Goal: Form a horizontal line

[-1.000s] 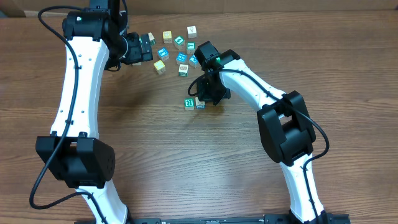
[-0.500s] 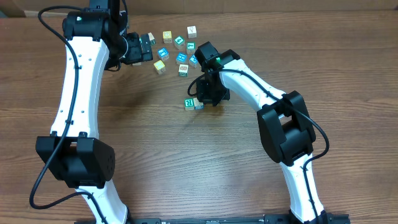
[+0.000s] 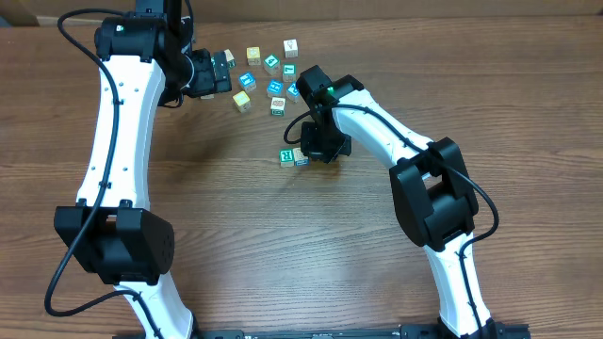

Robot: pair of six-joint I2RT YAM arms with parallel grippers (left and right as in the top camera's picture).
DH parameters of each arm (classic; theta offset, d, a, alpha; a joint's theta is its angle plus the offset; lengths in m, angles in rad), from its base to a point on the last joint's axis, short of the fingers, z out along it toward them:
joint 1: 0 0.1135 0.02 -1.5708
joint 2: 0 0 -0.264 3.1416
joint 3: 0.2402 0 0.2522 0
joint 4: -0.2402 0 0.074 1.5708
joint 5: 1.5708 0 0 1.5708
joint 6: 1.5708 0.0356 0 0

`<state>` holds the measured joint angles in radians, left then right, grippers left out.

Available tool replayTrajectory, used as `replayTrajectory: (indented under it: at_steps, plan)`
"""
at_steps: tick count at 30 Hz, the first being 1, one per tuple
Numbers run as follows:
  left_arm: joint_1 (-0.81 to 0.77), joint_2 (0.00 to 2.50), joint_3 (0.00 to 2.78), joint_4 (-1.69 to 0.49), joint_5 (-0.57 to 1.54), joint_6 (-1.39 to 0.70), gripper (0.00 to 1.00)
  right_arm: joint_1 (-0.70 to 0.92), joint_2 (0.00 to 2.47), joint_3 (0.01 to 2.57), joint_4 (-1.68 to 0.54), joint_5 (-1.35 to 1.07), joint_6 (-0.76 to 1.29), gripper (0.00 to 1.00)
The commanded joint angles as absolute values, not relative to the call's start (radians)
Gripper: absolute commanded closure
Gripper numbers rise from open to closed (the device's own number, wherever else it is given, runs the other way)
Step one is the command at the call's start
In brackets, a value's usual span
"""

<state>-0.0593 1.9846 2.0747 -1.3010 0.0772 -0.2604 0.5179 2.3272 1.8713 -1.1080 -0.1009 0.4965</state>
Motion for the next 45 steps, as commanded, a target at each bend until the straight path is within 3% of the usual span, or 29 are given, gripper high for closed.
replayTrajectory:
  at_steps: [1, 45]
  plan:
    - [-0.066, 1.99, 2.081, -1.301, 0.07, -0.27, 0.0, 0.523, 2.291, 1.866, -1.109, -0.107, 0.505, 0.91]
    - [-0.066, 1.99, 2.081, -1.301, 0.07, -0.27, 0.0, 0.524, 2.291, 1.866, -1.109, -0.152, 0.521, 0.92]
